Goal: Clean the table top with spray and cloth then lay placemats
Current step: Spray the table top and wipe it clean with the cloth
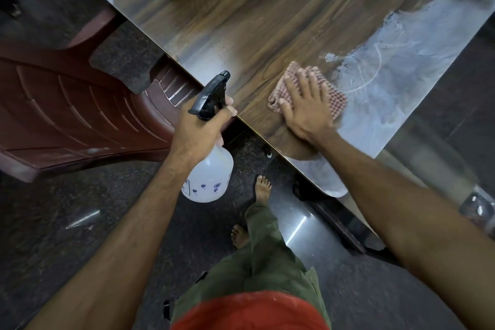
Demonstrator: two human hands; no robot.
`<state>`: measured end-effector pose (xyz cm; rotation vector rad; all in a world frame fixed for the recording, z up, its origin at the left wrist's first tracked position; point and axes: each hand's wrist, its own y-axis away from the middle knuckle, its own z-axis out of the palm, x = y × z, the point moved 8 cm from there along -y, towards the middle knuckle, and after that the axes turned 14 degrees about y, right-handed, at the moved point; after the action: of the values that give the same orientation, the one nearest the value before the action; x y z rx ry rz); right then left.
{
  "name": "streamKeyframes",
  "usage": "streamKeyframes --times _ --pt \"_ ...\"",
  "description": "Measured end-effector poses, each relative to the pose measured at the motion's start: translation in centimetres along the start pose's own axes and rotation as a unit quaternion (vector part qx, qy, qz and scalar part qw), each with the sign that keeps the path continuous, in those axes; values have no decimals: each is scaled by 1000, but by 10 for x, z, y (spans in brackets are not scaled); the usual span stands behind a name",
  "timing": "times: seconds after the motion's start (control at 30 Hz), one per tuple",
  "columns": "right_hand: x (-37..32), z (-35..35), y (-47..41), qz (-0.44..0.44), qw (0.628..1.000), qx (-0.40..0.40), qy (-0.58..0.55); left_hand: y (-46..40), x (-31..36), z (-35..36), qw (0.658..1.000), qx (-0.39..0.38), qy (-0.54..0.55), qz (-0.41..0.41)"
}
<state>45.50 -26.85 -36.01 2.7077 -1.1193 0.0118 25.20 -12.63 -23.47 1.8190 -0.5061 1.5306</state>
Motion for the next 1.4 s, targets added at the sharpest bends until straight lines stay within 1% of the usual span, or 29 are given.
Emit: streamKeyframes --times 0.1,0.17,0.23,0.3,0.4,0.47,0.5,0.57,0.67,0.73,0.8,0.9,1.0,1.1,1.17,1.3,1.4 --pt "-32 10 46 -64 998 -1 11 3 -2 14 1000 -21 2 2" --pt "-29 16 83 -81 997 5 4 4 -1 20 1000 -25 9 2" --pt "-9 22 110 -77 997 1 11 5 1 24 999 -32 9 0" --pt "23 26 116 -50 998 -14 23 6 1 28 999 -39 13 -2" --pt "62 21 93 32 999 -14 2 9 2 34 999 -51 5 9" --pt "66 17 74 71 997 -12 -16 10 1 38 998 -60 3 13" --pt "60 15 69 77 997 -10 -18 11 -1 41 998 -66 5 12" --pt "36 14 69 60 998 -7 -15 13 -4 49 997 -76 8 10" --pt "1 20 103 -3 1000 -9 -10 17 -5 61 996 -82 -6 15" --pt "0 27 131 -23 1000 -10 -5 19 -4 67 996 -83 -9 13" --pt "14 33 153 -23 1000 -6 7 20 -3 68 997 -81 -9 9" --pt "53 37 159 8 1000 -12 1 22 -1 72 995 -94 -11 10" --pt "88 33 130 73 997 -7 -14 24 -4 74 995 -101 -9 6" --pt "90 25 97 116 993 -10 -17 25 -8 76 995 -101 -13 -1" --pt "70 21 92 102 995 -9 -14 27 -8 82 995 -100 -18 0" --pt "13 26 132 15 1000 -8 -15 28 -4 99 993 -117 -8 10" --pt "12 33 162 -9 1000 -5 -16 25 0 104 992 -124 -10 11"
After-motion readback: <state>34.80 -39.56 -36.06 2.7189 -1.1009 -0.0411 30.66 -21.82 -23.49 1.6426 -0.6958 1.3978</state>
